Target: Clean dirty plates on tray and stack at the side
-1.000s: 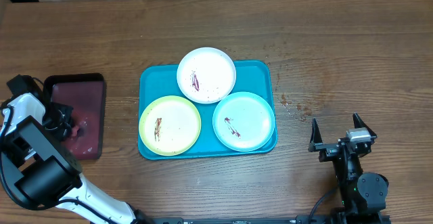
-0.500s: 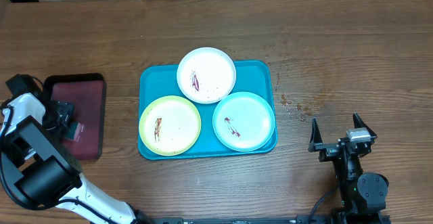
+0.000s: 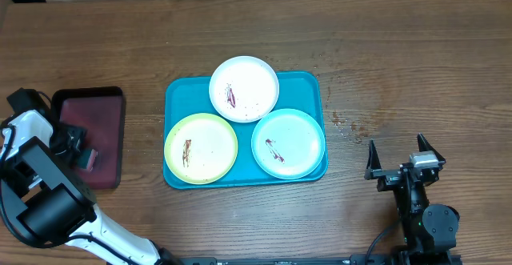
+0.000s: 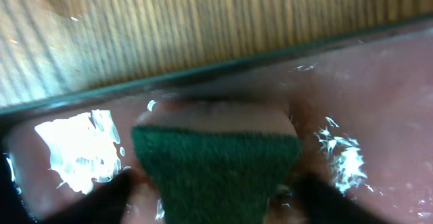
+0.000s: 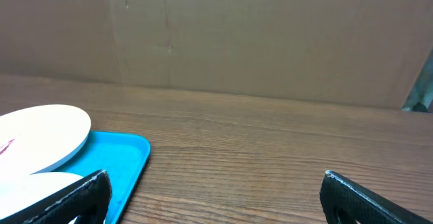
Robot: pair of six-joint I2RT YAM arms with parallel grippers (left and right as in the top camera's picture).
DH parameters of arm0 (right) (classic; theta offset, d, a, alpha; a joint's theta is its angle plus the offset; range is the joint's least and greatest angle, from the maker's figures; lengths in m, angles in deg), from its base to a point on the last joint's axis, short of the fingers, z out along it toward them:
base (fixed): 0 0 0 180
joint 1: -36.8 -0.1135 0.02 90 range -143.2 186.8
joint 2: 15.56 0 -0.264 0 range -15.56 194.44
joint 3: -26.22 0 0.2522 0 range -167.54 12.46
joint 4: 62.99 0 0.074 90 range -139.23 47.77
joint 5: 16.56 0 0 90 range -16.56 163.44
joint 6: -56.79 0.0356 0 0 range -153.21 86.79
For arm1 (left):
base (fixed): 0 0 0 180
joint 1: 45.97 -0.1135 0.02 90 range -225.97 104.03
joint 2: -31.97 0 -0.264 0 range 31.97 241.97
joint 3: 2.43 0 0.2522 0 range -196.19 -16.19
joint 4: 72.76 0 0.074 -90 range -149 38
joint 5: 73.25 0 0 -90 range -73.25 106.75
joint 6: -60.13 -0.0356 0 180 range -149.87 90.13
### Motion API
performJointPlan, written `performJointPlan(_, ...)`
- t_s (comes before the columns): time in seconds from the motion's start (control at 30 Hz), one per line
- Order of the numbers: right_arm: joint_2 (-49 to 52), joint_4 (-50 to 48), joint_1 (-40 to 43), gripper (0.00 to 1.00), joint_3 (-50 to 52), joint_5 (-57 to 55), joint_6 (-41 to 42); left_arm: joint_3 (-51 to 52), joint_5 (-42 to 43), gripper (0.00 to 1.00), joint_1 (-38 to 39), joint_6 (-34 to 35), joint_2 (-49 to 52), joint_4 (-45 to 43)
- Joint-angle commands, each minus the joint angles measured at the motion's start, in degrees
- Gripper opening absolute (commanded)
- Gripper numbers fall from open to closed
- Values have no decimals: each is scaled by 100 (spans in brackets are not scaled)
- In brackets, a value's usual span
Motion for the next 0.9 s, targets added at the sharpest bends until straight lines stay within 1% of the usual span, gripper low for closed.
performJointPlan(0.0, -35, -35, 4, 100, 61, 33, -2, -4, 715, 100, -24, -20, 131, 221)
performJointPlan(0.13, -35, -35, 4, 100, 61, 31, -2, -2, 1303, 100, -20, -22, 131, 503)
performJointPlan(0.23, -35, -35, 4, 100, 61, 31, -2, -2, 1495, 100, -20, -22, 131, 629)
performJointPlan(0.27, -35, -35, 4, 100, 61, 31, -2, -2, 1486, 96, -20, -33, 131, 643)
performJointPlan(0.3, -35, -35, 4, 100, 61, 33, -2, -2, 1473, 88, -20, -70, 131, 634)
performJointPlan(0.33, -35, -35, 4, 100, 61, 31, -2, -2, 1456, 76, -20, -85, 131, 625)
performJointPlan(0.4, -35, -35, 4, 100, 61, 33, -2, -2, 1314, 47, -20, -83, 131, 603)
performJointPlan(0.43, -35, -35, 4, 100, 61, 31, -2, -2, 1220, 27, -20, -81, 131, 584)
performJointPlan(0.5, -35, -35, 4, 100, 61, 33, -2, -2, 1036, 4, -20, -79, 131, 560)
performJointPlan(0.57, -35, -35, 4, 100, 61, 31, -2, -2, 927, 4, -20, -76, 131, 555)
performJointPlan(0.6, -35, -35, 4, 100, 61, 33, -2, -2, 894, 4, -20, -74, 131, 544)
performJointPlan(0.63, -35, -35, 4, 100, 61, 31, -2, -2, 872, 24, -22, -76, 131, 516)
performJointPlan(0.67, -35, -35, 4, 100, 61, 31, -2, -2, 866, 54, -24, -83, 131, 487)
performJointPlan(0.7, -35, -35, 4, 100, 61, 31, -2, -2, 831, 92, -24, -83, 131, 452)
performJointPlan(0.73, -35, -35, 4, 100, 61, 31, -2, -2, 752, 100, -24, -83, 131, 407)
performJointPlan(0.87, -35, -35, 4, 100, 61, 33, -2, -2, 299, 100, -26, -81, 131, 195)
